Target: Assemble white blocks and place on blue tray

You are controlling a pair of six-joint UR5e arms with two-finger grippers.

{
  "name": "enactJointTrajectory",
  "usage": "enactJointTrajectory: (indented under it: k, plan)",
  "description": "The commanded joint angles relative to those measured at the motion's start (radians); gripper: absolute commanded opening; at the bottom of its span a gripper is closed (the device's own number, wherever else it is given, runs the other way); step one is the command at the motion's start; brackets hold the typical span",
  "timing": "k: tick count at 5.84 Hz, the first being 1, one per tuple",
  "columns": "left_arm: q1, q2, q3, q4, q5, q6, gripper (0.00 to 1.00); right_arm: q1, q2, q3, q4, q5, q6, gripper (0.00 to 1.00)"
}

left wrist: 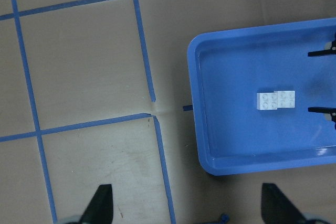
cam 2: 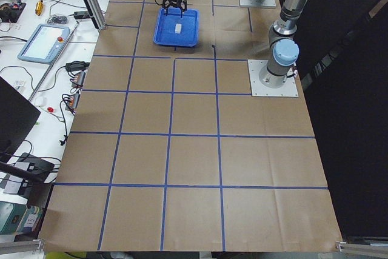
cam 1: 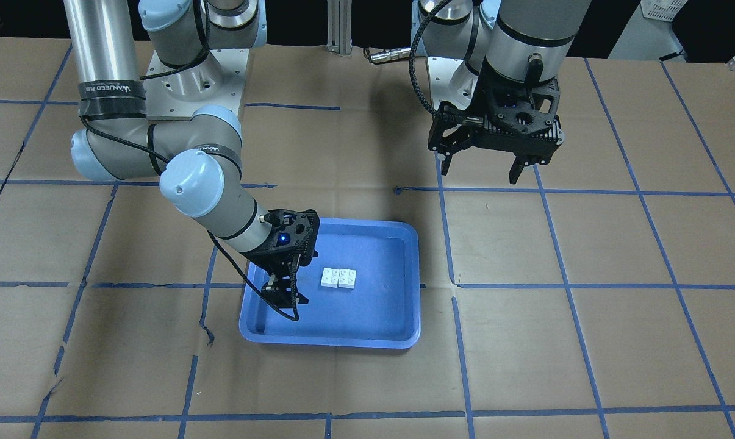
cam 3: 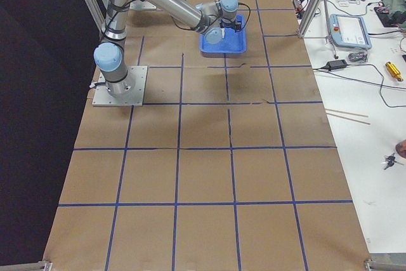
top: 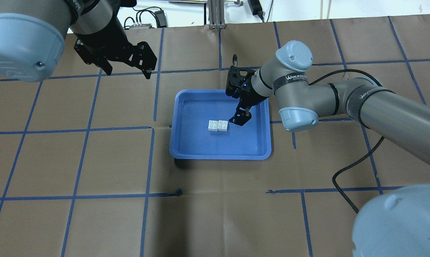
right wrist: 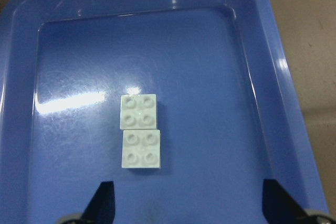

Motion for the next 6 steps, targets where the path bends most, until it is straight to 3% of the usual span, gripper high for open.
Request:
enactJointTrajectory:
  k: [1,3,5,6]
  plan:
    - [0.0,0.0,0.002,-0.001,-0.003,0.0,0.99,-0.03,-0.032,-0.067,0.135,-0.09,-0.001,1.0]
    - [0.0,0.0,0.002,-0.001,-0.001,0.0,0.99,-0.139,-0.113,-0.133,0.369,-0.173,-0.005,1.0]
    - [0.0,0.0,0.0,-0.001,0.0,0.0,0.99,-0.187,-0.194,-0.191,0.485,-0.31,0.025,1.0]
    - [0.0,0.0,0.0,-0.001,0.0,0.0,0.99,-0.225,-0.213,-0.227,0.552,-0.333,0.177,1.0]
